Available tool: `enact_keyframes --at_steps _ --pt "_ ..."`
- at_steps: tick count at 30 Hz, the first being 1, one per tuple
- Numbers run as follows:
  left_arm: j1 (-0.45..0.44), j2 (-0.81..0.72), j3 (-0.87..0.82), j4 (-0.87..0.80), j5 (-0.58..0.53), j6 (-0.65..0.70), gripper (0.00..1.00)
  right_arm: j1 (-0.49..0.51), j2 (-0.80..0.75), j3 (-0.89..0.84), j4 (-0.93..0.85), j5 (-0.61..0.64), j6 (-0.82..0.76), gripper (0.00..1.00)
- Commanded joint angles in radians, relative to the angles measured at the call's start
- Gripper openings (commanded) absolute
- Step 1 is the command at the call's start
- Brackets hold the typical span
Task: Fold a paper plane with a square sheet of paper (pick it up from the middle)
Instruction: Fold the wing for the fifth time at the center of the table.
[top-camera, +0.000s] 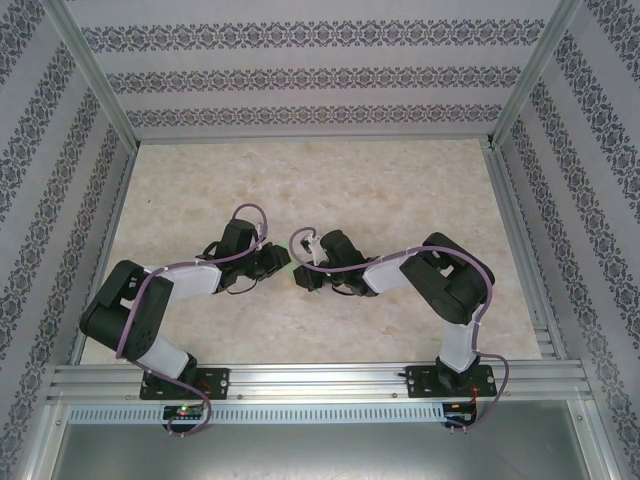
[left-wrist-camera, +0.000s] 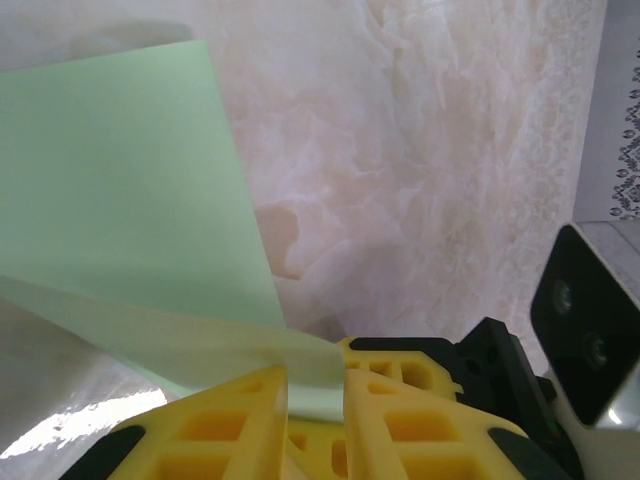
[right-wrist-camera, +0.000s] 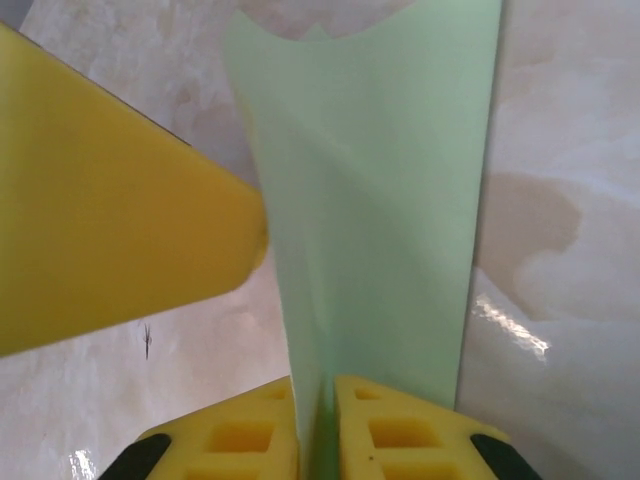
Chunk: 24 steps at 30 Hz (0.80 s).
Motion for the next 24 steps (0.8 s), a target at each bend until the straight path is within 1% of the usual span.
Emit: enact_keyframes --at_steps 1,8,16,24 --pt "-0.011 0.022 0.035 0.037 0.013 0.024 0.22 -0.013 0.015 0.022 -0.017 -0.036 0.012 0.17" --pt "-0.010 0.052 0.056 -0.013 -0.019 0.033 0.20 -0.024 -0.007 0.037 -0.041 -0.081 0.029 0.21" --pt "-0.010 0.067 0.062 -0.043 -0.043 0.027 0.19 -0.024 -0.017 0.069 -0.115 -0.084 0.029 0.21" --pt "-0.011 0.081 0.067 -0.053 -0.043 0.032 0.19 -0.029 -0.058 0.075 -0.160 -0.081 0.059 0.25"
